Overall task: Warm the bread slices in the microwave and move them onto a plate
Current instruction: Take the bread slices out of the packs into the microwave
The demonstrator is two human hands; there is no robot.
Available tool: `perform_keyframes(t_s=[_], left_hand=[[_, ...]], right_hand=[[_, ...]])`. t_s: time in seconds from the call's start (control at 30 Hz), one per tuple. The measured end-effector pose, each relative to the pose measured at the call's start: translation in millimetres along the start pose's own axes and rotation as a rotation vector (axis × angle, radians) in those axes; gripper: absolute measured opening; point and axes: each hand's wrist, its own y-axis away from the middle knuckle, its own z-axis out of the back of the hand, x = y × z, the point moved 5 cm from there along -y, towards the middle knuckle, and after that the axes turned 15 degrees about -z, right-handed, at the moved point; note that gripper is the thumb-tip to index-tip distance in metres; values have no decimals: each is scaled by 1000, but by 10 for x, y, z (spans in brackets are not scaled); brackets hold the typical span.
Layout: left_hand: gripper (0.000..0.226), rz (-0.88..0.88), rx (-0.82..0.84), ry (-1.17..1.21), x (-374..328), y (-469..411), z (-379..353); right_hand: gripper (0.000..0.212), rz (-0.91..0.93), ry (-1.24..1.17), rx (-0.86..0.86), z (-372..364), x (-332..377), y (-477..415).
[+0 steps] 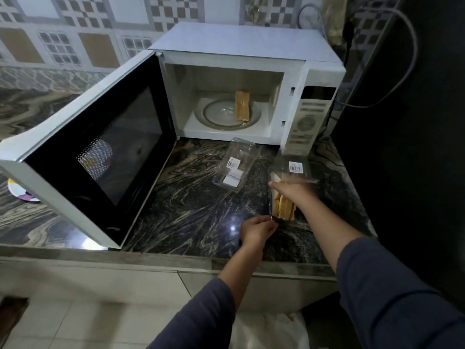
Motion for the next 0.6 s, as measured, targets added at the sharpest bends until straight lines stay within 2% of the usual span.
perform_keyframes(t_s=[0.13, 0.23, 0.3, 0.4, 0.6], left_hand=[[23, 1, 0, 26, -4, -2, -5], [22, 9, -4, 29, 0, -8, -10], [21, 17, -14, 32, 8, -9, -11], [21, 19, -26, 29, 4, -3, -16], [21, -21, -55, -1, -49, -47, 3]], right_hand=[[62, -101, -4, -41, -97, -89, -52], [33, -109, -36, -55, -66, -79, -61], [24, -87, -59, -38, -39, -45, -69], [49, -77, -76, -37, 37, 0, -28], [59, 52, -27, -153, 306, 64, 164]])
